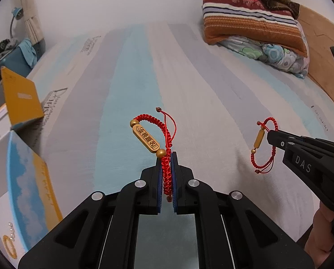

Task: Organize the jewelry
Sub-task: 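Lift both red string bracelets and carry them over the white box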

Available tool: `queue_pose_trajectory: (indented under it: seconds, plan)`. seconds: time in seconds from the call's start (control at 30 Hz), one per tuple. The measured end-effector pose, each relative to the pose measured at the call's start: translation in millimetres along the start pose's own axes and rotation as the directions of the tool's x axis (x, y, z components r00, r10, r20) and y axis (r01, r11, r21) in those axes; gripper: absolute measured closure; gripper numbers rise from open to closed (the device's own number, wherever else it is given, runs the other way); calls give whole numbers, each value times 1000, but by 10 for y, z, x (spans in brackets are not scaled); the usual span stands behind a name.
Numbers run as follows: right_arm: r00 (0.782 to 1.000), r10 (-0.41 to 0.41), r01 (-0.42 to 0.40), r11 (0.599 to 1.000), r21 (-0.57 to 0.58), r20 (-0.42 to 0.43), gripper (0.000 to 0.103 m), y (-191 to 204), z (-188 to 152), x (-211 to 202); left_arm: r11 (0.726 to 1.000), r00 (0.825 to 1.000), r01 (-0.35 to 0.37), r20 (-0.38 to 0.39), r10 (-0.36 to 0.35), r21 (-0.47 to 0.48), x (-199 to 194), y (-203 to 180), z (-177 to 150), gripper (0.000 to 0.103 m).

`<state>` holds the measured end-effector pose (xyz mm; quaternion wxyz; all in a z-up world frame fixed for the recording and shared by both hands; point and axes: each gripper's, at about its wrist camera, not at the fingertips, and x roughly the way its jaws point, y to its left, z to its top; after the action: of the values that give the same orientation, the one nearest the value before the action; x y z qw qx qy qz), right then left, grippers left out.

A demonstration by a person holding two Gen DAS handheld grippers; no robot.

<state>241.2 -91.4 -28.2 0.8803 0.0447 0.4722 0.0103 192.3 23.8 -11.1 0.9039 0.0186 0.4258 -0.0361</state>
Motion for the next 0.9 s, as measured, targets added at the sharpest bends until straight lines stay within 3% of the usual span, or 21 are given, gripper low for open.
queue_pose_trajectory:
  seconds: [0.53, 0.9]
  plan:
    - [998, 7, -5, 1000, -29, 56, 97, 211, -93, -525, 1000, 999, -13, 45, 13, 2, -509, 75, -50, 97]
    - [995, 47, -41, 996, -75, 86, 97, 526, -190, -851, 998, 995, -48, 87, 51, -31, -1007, 415, -173, 97]
